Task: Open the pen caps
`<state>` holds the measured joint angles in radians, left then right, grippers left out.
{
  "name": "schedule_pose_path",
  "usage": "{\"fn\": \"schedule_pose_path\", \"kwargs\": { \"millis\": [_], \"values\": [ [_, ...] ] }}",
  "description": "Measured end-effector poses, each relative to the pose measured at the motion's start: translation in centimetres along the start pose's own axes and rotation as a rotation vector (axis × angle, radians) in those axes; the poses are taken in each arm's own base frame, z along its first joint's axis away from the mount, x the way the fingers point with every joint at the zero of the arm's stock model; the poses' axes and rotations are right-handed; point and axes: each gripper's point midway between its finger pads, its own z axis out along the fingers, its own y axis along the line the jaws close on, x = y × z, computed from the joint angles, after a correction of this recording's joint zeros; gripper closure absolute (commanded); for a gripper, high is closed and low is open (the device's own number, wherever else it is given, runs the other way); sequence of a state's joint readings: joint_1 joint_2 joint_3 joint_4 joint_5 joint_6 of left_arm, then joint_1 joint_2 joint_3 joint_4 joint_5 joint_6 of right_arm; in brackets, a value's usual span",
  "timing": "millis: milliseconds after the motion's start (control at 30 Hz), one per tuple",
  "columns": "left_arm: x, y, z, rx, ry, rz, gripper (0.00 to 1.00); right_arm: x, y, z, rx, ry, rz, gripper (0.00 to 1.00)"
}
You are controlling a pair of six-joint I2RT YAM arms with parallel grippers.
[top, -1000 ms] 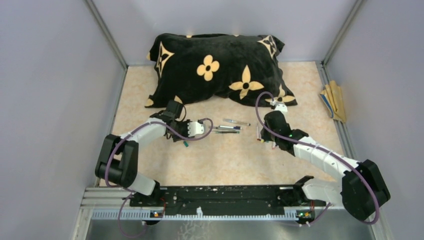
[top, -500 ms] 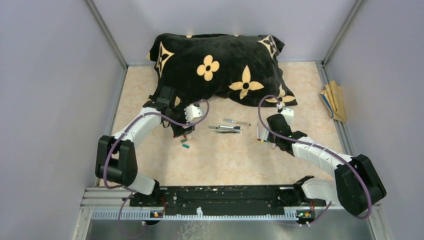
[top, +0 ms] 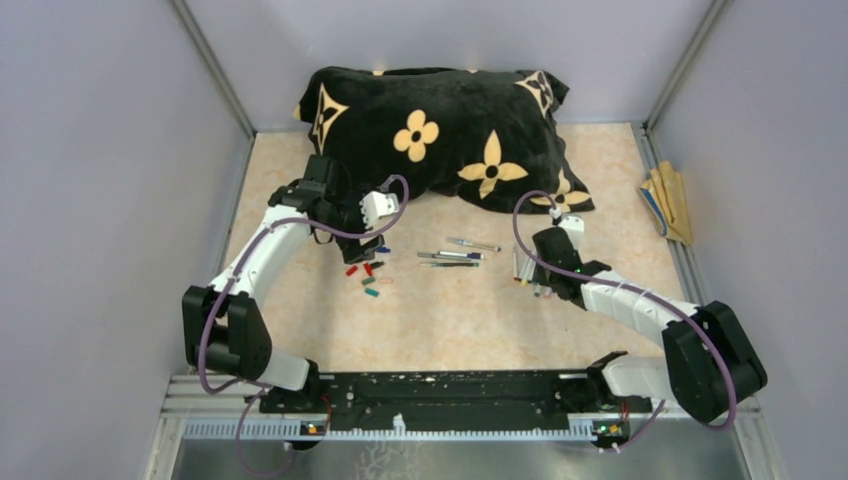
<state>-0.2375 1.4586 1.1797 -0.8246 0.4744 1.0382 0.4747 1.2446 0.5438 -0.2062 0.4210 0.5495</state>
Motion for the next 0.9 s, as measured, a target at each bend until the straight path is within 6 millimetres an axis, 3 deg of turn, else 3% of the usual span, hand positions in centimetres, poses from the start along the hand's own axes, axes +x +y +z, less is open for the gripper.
{"fn": "schedule_pose_path", "kwargs": {
  "millis": [200,367,533,633,767,900],
  "values": [
    [-0.3,0.2,-0.7,-0.006,-0.008,-0.028,0.01,0.0,0.4,-0.3,-0.021,0.010,-0.009,0.68],
    [-0.6,0.9,-1.7,-0.020,-0.034,-0.067,0.01,-2.4,2.3,-1.6,-0.115,-0.034,-0.008,0.68],
    [-0.6,2.0,-2.8,-0.047,-0.067,-0.129,0.01,-5.4,7.0,-3.3,-0.317,-0.088,-0.077,0.67],
    [0.0,2.5,-3.4,-0.060,-0.081,-0.176,0.01,-6.2,11.5,-3.6,-0.453,-0.076,-0.179,0.67],
    [0.7,3.2,-4.0,-0.087,-0.089,-0.238,0.01,-6.2,16.0,-2.1,-0.533,-0.036,-0.284,0.68],
    [1.1,3.5,-4.4,-0.102,-0.096,-0.269,0.01,-5.6,17.7,0.2,-0.540,0.001,-0.365,0.69]
  ]
}}
